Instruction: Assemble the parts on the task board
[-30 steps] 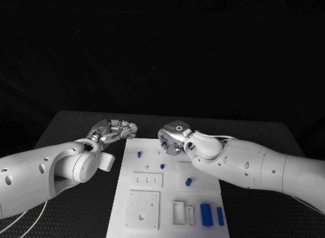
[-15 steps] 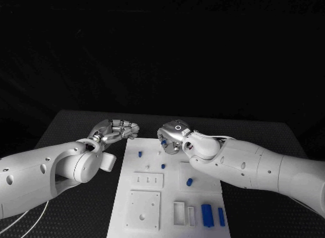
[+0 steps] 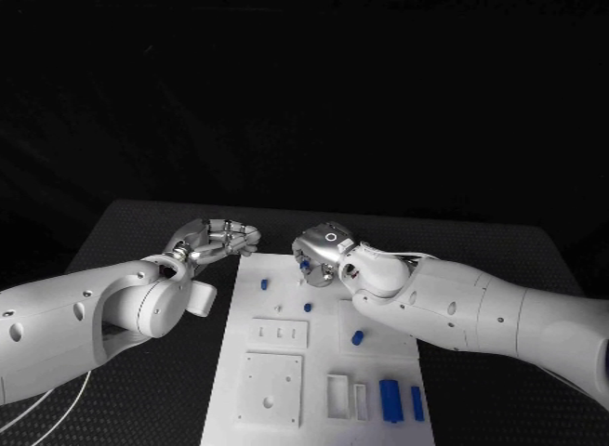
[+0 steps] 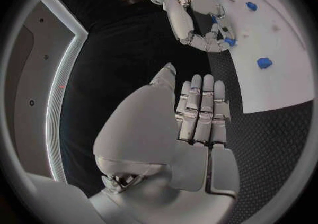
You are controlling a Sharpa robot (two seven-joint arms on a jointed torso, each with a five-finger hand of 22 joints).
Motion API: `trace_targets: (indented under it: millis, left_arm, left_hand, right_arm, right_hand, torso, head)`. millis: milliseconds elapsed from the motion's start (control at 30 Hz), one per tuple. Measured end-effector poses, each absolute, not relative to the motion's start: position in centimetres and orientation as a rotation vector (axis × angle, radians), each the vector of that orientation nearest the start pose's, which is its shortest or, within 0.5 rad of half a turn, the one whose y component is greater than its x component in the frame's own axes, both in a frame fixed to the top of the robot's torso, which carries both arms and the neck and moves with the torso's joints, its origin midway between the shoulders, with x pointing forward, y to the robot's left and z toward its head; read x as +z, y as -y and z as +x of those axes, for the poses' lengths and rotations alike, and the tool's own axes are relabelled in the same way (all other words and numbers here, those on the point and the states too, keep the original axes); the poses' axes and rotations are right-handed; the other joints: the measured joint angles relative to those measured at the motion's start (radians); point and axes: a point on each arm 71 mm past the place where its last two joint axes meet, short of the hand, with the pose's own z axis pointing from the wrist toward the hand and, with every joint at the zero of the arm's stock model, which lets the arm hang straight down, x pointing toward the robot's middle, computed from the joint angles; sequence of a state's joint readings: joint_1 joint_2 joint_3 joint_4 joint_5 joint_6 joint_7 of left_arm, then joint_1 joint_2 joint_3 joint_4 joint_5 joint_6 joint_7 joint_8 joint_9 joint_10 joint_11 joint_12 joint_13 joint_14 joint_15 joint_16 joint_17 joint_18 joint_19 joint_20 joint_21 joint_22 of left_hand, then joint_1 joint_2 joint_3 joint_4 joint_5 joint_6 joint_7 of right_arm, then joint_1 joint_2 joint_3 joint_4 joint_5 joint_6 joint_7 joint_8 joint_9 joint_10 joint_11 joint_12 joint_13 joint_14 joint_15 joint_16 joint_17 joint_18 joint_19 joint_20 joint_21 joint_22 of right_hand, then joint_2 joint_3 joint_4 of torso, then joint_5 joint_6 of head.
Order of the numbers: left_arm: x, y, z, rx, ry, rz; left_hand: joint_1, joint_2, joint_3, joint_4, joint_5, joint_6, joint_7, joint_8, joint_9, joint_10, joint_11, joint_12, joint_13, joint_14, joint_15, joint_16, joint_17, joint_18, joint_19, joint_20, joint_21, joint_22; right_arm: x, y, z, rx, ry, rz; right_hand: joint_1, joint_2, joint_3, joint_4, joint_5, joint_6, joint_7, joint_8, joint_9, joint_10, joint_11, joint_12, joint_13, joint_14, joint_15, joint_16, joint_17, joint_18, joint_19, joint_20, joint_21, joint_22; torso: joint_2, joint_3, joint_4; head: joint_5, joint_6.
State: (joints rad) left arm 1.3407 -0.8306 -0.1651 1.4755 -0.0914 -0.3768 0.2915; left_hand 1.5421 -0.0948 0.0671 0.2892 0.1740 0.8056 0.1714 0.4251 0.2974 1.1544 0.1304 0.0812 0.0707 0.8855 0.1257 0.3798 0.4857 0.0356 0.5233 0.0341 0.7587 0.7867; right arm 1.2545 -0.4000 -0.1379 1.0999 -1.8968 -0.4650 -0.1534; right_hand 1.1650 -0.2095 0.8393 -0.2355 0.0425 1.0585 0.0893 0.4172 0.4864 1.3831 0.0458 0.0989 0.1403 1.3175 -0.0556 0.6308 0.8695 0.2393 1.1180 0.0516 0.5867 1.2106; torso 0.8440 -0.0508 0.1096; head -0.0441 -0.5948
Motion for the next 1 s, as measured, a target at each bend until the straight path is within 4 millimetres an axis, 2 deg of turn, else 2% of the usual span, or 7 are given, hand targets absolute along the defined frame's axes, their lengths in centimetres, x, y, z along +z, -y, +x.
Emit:
trace_targets:
  millis: [533,733,800,900,1000]
  left_arm:
    - [-16.08,-22.18,50.86,-1.343,-1.499,-0.993]
    - [-16.08,-22.18,50.87,-1.343,-1.5,-0.993]
    - [-16.07,-22.17,50.87,-1.343,-1.5,-0.993]
    - [-16.07,-22.15,50.88,-1.343,-1.5,-0.993]
    - [-16.08,-22.15,50.89,-1.342,-1.5,-0.993]
  left_hand:
    - [0.0,0.0,0.0,0.0,0.0,0.0,0.0,0.0,-0.001,0.0,0.0,-0.004,0.0,0.0,0.0,0.0,0.0,0.0,-0.004,-0.004,0.0,0.002]
    - [0.0,0.0,0.0,0.0,0.0,0.0,0.0,0.0,-0.001,0.0,0.0,-0.004,0.0,0.0,0.0,0.0,0.0,0.0,-0.004,-0.004,0.0,0.003]
    - [0.0,0.0,0.0,0.0,0.0,0.0,0.0,0.0,-0.001,0.0,0.0,-0.004,0.0,0.0,0.0,0.0,0.0,0.0,-0.004,-0.004,0.0,0.003]
    - [0.0,0.0,0.0,0.0,0.0,0.0,0.0,-0.004,-0.001,0.0,0.0,-0.004,0.0,0.0,0.0,0.0,0.0,0.0,-0.004,-0.004,0.0,0.003]
    - [0.0,0.0,0.0,0.0,0.0,0.0,0.0,-0.004,-0.001,0.0,0.0,-0.004,0.0,0.0,0.0,-0.004,0.0,0.0,-0.004,-0.004,0.0,0.004]
  right_arm:
    - [-19.23,8.01,54.09,0.42,-1.345,-0.585]
    - [-19.24,7.88,54.14,0.42,-1.345,-0.588]
    - [-19.27,7.83,54.18,0.421,-1.347,-0.588]
    - [-19.44,7.81,54.27,0.421,-1.357,-0.587]
    - [-19.56,7.88,54.42,0.42,-1.369,-0.582]
  right_hand:
    - [0.0,0.0,0.003,0.003,0.003,0.0,0.0,0.0,0.001,0.006,-0.002,-0.004,0.0,0.0,0.0,0.0,0.0,0.0,0.0,0.0,0.0,0.002]
    - [0.007,-0.007,0.012,0.012,0.003,0.0,0.0,0.0,0.004,0.006,-0.002,-0.004,0.0,0.0,0.0,0.0,0.0,0.0,0.0,0.0,0.0,0.006]
    - [0.012,-0.012,0.018,0.018,0.003,-0.006,0.006,-0.009,0.006,0.005,-0.001,-0.013,0.0,-0.002,0.001,0.0,-0.001,0.0,-0.004,0.004,0.0,0.009]
    - [0.019,-0.024,0.022,0.019,0.003,-0.042,0.019,-0.032,0.0,-0.034,0.017,-0.031,0.016,-0.017,0.005,0.001,-0.008,0.0,-0.017,0.006,-0.002,0.011]
    - [0.01,-0.047,0.027,0.016,0.011,-0.088,0.04,-0.059,-0.011,-0.098,0.034,-0.034,0.005,-0.016,0.023,-0.004,-0.018,0.009,-0.02,0.009,-0.002,0.017]
  torso:
    - [0.003,0.0,-0.0012]
    - [0.003,-0.0001,-0.0019]
    - [0.003,-0.0002,-0.0019]
    - [0.004,-0.0007,-0.0019]
    - [0.004,-0.0013,-0.0018]
  head:
    - [0.003,-0.003]
    - [0.004,-0.001]
    - [0.004,0.0]
    - [0.004,0.001]
    - [0.004,0.001]
